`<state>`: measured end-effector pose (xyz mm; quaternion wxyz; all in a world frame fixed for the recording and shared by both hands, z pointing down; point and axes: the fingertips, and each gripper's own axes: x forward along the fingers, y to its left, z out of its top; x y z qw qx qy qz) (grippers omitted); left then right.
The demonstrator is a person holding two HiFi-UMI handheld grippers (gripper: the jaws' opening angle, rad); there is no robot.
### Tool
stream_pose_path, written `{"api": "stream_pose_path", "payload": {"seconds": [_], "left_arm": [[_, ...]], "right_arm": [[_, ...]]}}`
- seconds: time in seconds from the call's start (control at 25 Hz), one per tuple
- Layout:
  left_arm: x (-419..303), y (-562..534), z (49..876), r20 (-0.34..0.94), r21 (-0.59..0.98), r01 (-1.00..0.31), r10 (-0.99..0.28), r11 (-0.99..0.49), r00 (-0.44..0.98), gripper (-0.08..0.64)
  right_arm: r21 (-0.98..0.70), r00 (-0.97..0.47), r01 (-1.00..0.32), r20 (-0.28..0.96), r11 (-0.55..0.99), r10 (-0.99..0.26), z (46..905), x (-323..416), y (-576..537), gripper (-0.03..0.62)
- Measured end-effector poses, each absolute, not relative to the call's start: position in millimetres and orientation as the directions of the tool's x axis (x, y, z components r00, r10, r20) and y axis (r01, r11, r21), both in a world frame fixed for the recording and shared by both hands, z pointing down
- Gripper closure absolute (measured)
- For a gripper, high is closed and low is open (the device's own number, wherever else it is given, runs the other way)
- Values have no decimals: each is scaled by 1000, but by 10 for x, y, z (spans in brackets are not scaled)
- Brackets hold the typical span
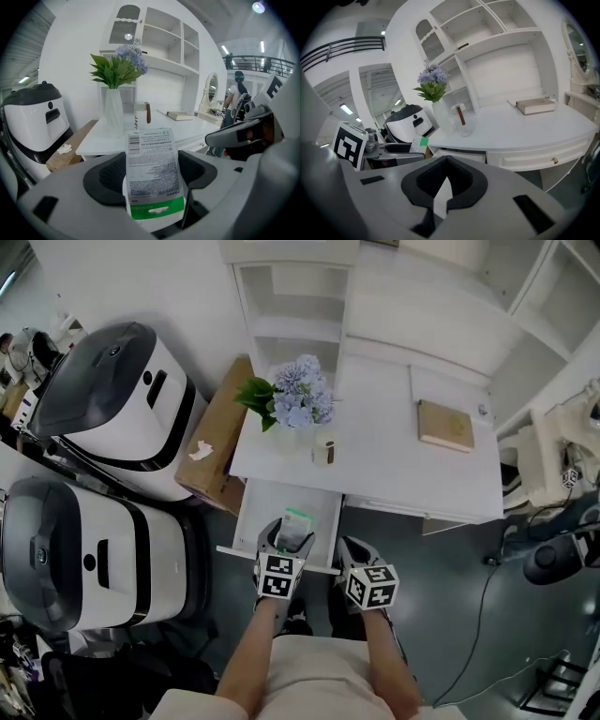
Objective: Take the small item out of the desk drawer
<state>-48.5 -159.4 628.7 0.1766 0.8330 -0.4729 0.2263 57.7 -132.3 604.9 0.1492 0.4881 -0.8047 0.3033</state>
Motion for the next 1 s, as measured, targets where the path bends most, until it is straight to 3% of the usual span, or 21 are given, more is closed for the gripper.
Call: {"api": "stream_pose_path", "payload": {"seconds": [1.0], "left_arm": [[-786,-1230,6068,493,45,-875,-751,-481,438,198]], "right_arm": [[-198,-459,-884,538,423,-707,5888,281,-998,572]]}}
